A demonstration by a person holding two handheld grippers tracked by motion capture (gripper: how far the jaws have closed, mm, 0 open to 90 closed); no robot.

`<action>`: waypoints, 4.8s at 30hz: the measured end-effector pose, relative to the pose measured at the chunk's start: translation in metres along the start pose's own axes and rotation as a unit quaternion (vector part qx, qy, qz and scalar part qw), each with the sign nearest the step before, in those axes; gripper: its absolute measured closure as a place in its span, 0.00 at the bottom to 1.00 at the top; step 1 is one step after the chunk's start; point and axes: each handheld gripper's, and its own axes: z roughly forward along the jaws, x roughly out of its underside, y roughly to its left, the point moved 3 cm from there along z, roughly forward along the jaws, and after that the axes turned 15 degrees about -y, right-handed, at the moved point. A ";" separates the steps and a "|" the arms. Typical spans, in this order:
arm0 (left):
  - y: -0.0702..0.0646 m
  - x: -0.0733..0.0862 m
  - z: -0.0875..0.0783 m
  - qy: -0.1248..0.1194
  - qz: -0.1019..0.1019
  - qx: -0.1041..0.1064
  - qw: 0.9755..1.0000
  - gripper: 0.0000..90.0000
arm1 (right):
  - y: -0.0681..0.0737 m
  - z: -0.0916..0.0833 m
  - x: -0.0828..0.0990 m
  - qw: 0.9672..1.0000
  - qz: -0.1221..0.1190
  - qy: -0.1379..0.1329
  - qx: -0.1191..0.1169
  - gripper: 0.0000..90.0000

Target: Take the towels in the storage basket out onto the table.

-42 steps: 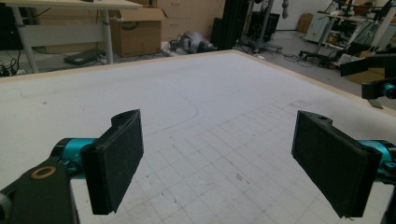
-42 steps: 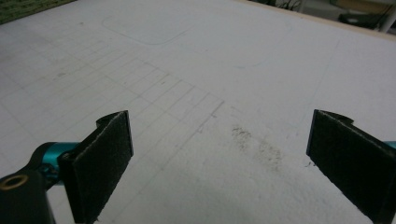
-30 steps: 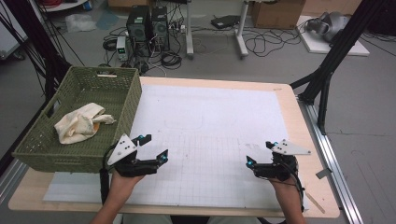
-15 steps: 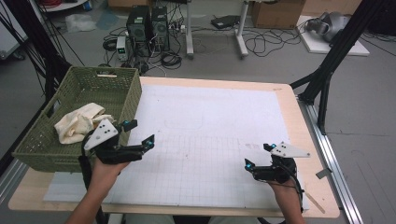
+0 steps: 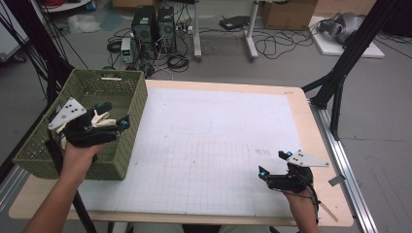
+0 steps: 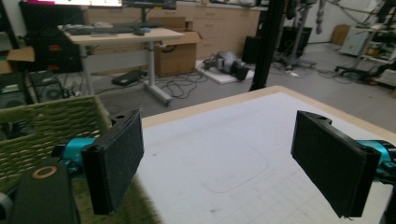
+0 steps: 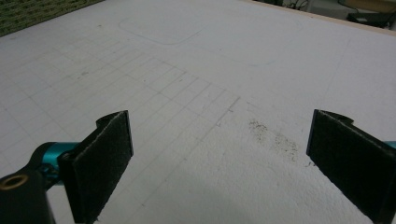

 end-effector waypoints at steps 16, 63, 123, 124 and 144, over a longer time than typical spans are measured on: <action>0.096 0.020 -0.003 0.087 -0.014 -0.123 0.988 0.19 | 0.000 0.002 0.002 1.000 -0.001 0.004 0.001 0.07; 0.162 0.102 -0.011 0.394 -0.060 -0.280 0.873 0.76 | -0.002 0.000 0.007 1.000 0.002 0.022 0.005 0.07; -0.007 -0.021 0.022 -0.007 -0.028 -0.029 0.999 0.75 | 0.000 0.001 0.001 1.000 -0.004 0.007 0.003 0.07; -0.011 -0.018 0.024 -0.004 -0.028 -0.023 0.999 0.75 | 0.000 0.001 0.001 1.000 -0.004 0.005 0.002 0.07; -0.103 0.052 0.070 0.077 -0.038 0.102 0.991 0.75 | 0.001 0.003 -0.001 1.000 0.005 -0.004 0.006 0.07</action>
